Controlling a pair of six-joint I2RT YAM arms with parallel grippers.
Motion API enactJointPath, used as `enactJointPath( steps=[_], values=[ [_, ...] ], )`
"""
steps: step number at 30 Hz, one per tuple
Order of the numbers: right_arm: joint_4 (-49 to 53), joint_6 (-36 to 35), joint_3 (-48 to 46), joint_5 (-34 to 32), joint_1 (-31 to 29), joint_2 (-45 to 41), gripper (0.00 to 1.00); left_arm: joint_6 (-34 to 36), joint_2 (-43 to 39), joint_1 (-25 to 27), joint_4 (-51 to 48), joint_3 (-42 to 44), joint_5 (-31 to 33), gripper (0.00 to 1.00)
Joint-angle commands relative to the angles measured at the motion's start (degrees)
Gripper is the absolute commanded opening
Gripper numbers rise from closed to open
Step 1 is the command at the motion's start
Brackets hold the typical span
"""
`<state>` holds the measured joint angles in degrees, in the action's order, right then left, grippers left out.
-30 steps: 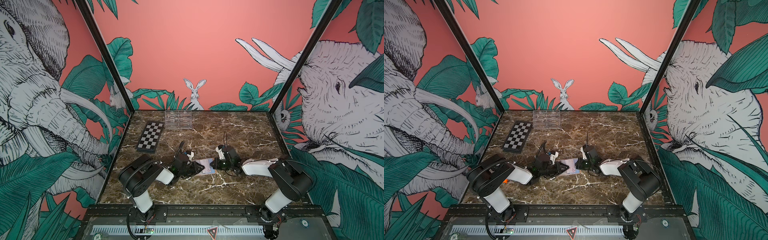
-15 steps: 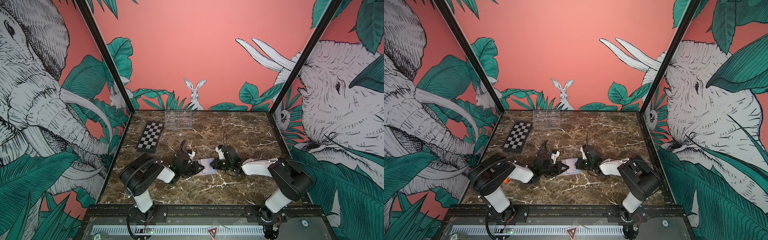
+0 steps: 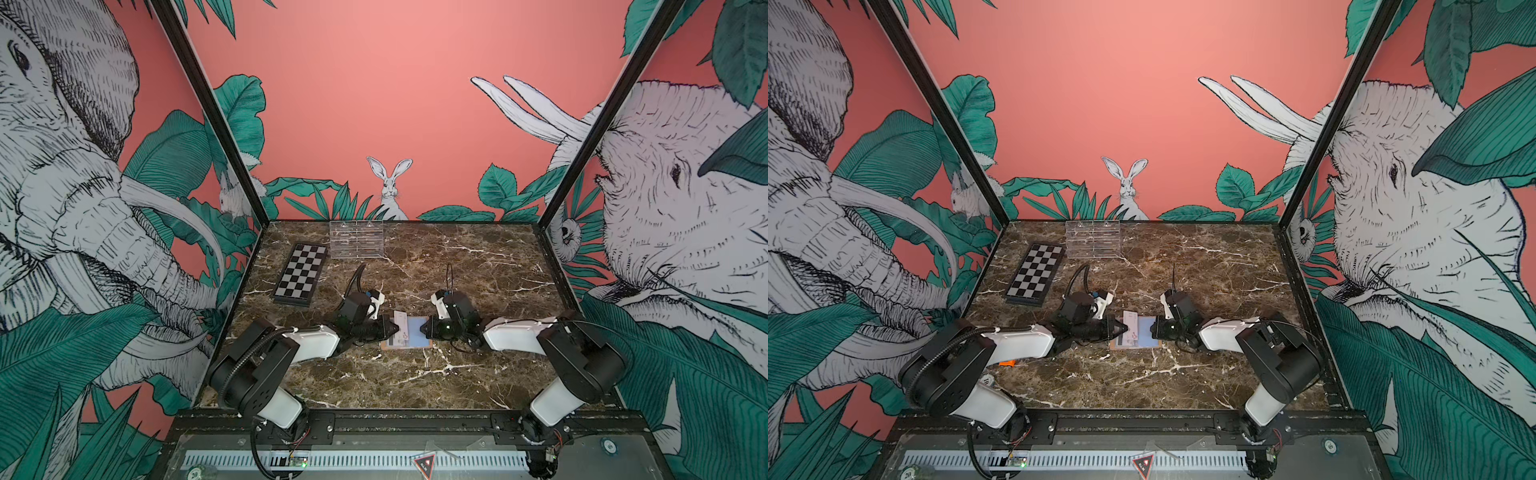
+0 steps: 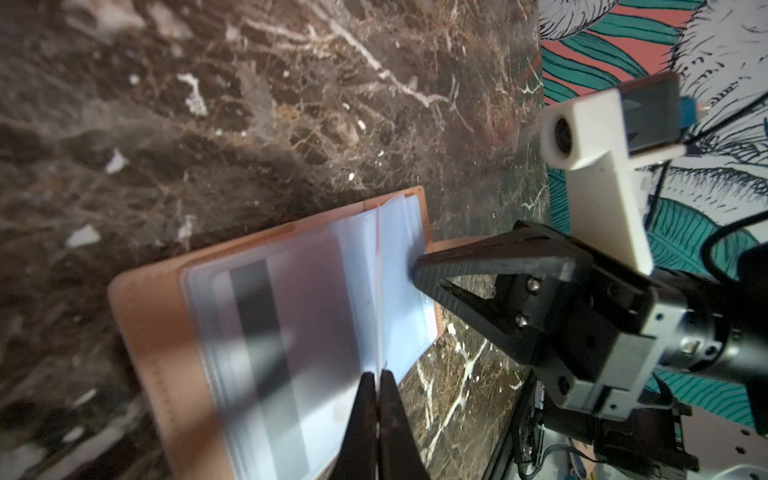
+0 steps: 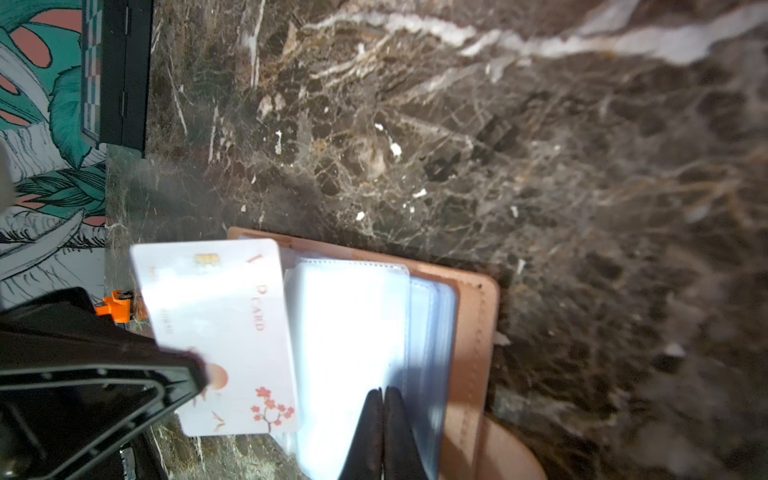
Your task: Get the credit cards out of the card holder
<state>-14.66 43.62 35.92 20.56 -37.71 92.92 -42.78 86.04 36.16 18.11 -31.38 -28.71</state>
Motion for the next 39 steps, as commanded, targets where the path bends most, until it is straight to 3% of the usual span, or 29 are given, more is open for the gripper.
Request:
enactJointPath(
  steps=[1, 7, 16, 23, 28, 31, 36, 39],
  values=[
    [5.4, -2.3, 0.9, -1.4, -0.3, -2.9, 0.01, 11.9, -3.5, -0.3, -12.3, -3.9, -1.3, 0.00],
    [14.2, -7.7, 4.7, -5.1, 0.2, -8.8, 0.13, 22.5, -8.2, -0.2, -23.7, -10.4, -0.1, 0.00],
    [24.5, -20.1, 7.2, -7.5, 4.7, -22.8, 0.69, 35.2, -15.3, -0.1, -32.8, -16.5, 0.4, 0.00],
    [27.1, -29.6, 8.3, -5.2, 8.3, -32.8, 0.83, 36.5, -18.1, 0.7, -30.0, -17.8, 1.0, 0.00],
    [25.7, -30.9, 7.9, -0.8, 10.2, -38.2, 0.91, 32.8, -18.6, 0.7, -23.1, -18.5, -2.9, 0.00],
    [24.8, -28.2, 8.7, 2.0, 11.9, -40.4, 0.98, 26.5, -16.3, 0.7, -18.5, -21.2, -9.1, 0.00],
    [23.9, -20.1, 13.0, 9.5, 16.9, -39.5, 0.98, 11.8, -11.2, 0.7, -3.1, -24.3, -14.6, 0.00],
    [18.9, -11.3, 15.0, 16.9, 22.1, -37.5, 0.98, 2.6, -7.2, 0.6, 5.2, -27.1, -17.2, 0.00]
  ],
)
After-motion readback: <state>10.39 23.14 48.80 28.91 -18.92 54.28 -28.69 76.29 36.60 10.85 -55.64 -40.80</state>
